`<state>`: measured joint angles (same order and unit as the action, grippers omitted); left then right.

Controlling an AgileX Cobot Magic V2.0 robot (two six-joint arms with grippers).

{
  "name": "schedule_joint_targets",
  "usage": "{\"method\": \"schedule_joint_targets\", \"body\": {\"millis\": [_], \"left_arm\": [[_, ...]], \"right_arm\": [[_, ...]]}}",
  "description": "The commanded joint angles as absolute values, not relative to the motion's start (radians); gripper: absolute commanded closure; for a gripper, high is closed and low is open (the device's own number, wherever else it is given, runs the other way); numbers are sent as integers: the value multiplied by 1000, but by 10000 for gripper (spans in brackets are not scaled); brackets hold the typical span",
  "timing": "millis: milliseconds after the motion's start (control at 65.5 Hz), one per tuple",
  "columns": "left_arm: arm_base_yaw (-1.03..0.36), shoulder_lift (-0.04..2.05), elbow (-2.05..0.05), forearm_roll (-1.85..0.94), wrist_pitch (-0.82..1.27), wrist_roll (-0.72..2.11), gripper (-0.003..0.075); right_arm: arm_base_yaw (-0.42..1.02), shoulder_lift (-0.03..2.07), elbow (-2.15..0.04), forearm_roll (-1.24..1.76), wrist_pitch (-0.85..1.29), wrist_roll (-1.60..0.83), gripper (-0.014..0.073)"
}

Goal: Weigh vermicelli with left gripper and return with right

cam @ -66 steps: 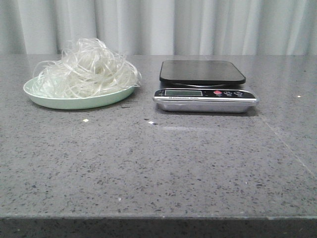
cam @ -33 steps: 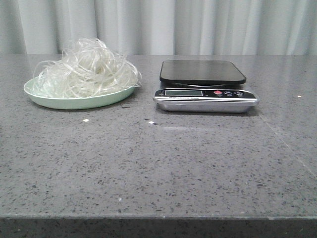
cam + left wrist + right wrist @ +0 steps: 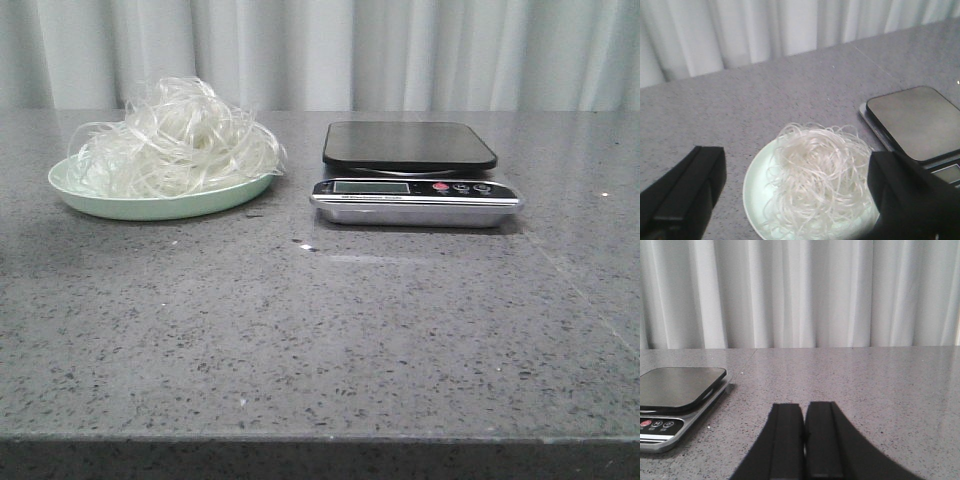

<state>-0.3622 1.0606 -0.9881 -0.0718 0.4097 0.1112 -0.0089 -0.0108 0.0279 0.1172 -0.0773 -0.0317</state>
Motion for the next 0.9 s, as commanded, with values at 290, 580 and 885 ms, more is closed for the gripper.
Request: {"method": "schedule_joint_targets", "body": {"millis": [290, 580, 885], "left_arm": [[-396, 1433, -1319, -145, 575, 95, 104], [-396, 1586, -1409, -151, 657, 92, 104], [-396, 1676, -1409, -149, 686, 71, 104]], "right_arm": [[-14, -26, 20, 106, -161, -31, 433], [-14, -26, 20, 106, -161, -31, 433], [-14, -26, 20, 106, -161, -31, 433]]}}
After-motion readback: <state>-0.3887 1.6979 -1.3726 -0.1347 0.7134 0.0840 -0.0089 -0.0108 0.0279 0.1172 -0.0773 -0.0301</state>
